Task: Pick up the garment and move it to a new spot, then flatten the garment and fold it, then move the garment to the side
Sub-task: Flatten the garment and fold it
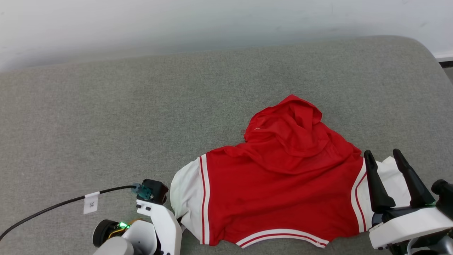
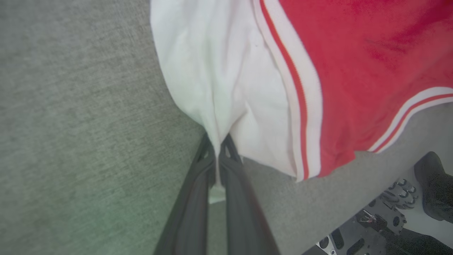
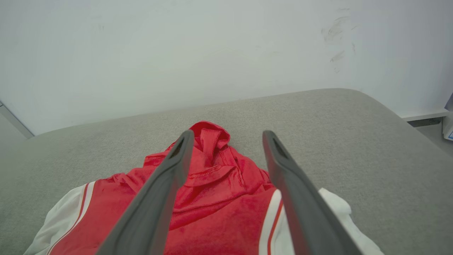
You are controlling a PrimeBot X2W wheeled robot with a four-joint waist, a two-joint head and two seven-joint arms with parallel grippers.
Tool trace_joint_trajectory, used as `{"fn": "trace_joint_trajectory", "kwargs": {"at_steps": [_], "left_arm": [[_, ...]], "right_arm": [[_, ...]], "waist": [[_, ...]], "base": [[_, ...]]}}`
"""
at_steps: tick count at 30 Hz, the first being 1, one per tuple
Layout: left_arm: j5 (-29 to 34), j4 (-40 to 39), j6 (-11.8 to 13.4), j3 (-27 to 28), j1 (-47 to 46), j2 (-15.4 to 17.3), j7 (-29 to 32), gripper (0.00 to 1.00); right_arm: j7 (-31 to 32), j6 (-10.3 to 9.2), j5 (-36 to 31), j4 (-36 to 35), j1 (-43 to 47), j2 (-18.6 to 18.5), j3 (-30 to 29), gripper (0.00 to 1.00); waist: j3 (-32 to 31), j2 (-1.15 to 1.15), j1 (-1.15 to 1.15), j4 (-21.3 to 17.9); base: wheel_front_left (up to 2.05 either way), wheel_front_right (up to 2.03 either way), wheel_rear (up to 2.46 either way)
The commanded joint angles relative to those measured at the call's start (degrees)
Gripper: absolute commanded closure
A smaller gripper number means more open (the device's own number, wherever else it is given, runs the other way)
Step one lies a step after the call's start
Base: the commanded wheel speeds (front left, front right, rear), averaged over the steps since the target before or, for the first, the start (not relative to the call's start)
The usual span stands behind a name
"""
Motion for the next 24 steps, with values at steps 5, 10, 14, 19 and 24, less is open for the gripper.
{"fn": "trace_joint_trajectory", "kwargs": {"at_steps": [5, 10, 14, 19, 24], "left_arm": [[1.95, -1.24, 1.96, 3.05, 0.96, 0.66, -7.96, 1.0], [3.24, -4.54, 4.07, 6.73, 1.99, 1.7, -15.11, 1.0], [4.26, -7.62, 5.84, 9.12, 2.55, 2.57, -19.23, 1.0], [5.21, -11.2, 7.95, 11.28, 3.91, 3.74, -21.83, 1.0], [5.72, -14.29, 8.96, 11.37, 4.55, 4.23, -21.94, 1.0]], "right_arm": [[1.77, -0.02, 2.16, 0.61, -0.3, 0.17, -0.41, 0.0], [5.88, -0.03, 5.17, 3.58, -0.01, -1.25, -1.57, 0.0], [9.66, -0.02, 7.56, 6.97, -0.2, -2.82, -3.36, 0.0], [18.38, -0.02, 9.4, 12.41, -0.21, -6.09, -6.85, 0.0], [31.11, -0.02, 10.15, 17.68, -1.69, -9.68, -8.15, 0.0]], "waist": [[-1.8, 0.0, 0.0, 1.22], [-3.0, 0.0, 0.0, 2.32], [-3.74, 0.0, 0.0, 2.98], [-4.41, 0.0, 0.0, 3.59], [-3.68, 0.0, 0.0, 4.25]], "base": [[0.0, 0.0, 0.0], [0.0, 0.0, 0.0], [0.0, 0.0, 0.0], [0.0, 0.0, 0.0], [0.0, 0.0, 0.0]]}}
